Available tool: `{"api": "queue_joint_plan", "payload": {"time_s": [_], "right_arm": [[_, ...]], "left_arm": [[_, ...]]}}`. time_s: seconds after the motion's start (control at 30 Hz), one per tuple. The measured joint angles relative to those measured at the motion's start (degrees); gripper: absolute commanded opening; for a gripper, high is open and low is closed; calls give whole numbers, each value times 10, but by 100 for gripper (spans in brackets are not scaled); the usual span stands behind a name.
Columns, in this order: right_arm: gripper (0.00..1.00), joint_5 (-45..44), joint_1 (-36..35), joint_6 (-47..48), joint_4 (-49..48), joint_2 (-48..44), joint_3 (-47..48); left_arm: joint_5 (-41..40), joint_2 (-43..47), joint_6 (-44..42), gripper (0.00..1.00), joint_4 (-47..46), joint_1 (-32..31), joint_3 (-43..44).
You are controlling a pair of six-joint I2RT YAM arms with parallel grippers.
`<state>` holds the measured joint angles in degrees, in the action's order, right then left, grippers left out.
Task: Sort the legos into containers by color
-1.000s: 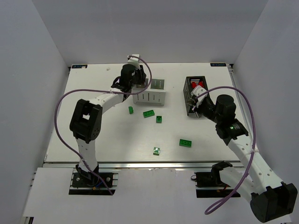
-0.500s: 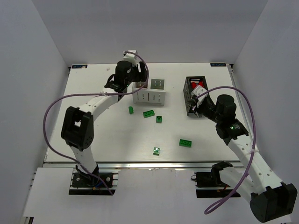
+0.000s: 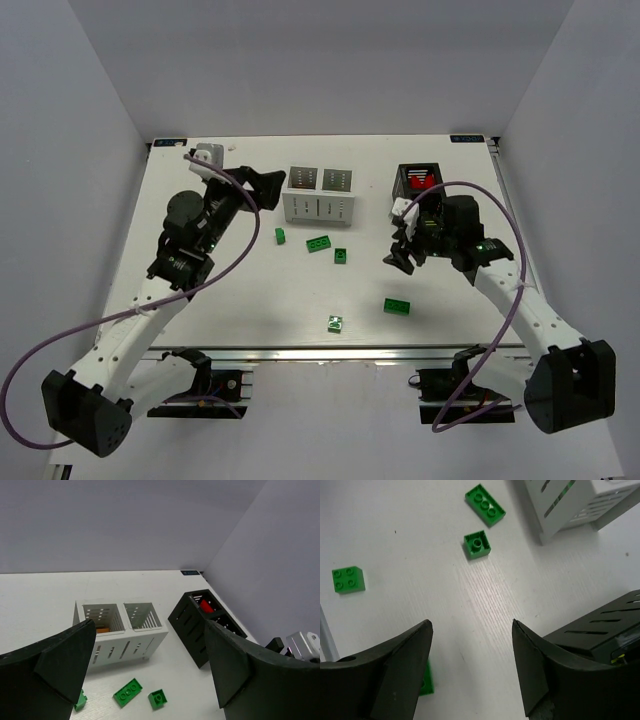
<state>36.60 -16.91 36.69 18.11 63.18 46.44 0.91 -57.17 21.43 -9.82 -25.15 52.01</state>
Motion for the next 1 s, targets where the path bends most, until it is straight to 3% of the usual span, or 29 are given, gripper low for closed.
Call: {"api": "queue_joint_plan", "payload": {"time_s": [0.53,1.0], "right_arm": [[71,-54,0,101,73,17,-54],[78,-168,-76,51,50,111,-56]], "left_arm": [[-35,-14,-61,98,64,-2,-7],[-61,-4,-82,98,64,-2,-7]]}}
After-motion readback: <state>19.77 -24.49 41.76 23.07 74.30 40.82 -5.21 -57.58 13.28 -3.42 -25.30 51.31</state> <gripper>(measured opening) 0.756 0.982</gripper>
